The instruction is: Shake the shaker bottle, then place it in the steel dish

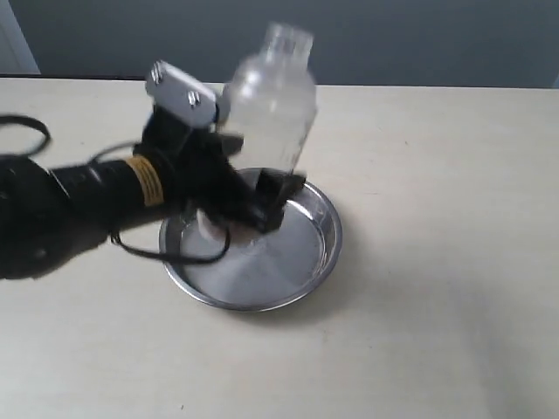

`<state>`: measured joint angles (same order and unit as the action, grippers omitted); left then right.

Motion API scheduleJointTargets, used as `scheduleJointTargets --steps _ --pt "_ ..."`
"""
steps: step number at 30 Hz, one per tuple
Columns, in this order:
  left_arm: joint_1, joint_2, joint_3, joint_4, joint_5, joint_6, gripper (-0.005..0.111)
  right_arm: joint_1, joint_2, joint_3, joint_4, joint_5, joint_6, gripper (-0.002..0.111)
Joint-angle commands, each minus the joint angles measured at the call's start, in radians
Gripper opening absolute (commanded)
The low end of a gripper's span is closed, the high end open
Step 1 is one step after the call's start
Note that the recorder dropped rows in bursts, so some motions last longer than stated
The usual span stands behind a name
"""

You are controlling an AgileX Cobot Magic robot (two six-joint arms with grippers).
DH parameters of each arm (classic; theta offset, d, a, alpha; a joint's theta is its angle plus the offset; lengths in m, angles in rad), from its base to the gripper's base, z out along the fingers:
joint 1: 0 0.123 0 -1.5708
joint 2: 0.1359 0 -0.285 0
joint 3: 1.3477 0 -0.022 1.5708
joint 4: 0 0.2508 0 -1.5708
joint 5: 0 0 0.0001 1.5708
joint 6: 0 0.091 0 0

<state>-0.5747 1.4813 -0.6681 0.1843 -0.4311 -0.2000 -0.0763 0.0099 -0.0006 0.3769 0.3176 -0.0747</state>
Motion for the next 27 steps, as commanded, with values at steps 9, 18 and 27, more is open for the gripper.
scheduleJointTargets --steps 9,18,27 --pt "-0.016 -0.049 0.04 -0.031 -0.151 -0.002 0.0 -0.003 -0.005 0.001 -0.001 -0.011 -0.003 -0.001" --pt "-0.018 -0.045 -0.052 0.026 -0.151 0.02 0.0 -0.003 -0.005 0.001 -0.001 -0.011 -0.003 -0.001" --pt "-0.018 0.057 0.012 -0.012 -0.056 -0.072 0.0 -0.003 -0.005 0.001 -0.001 -0.011 -0.003 -0.001"
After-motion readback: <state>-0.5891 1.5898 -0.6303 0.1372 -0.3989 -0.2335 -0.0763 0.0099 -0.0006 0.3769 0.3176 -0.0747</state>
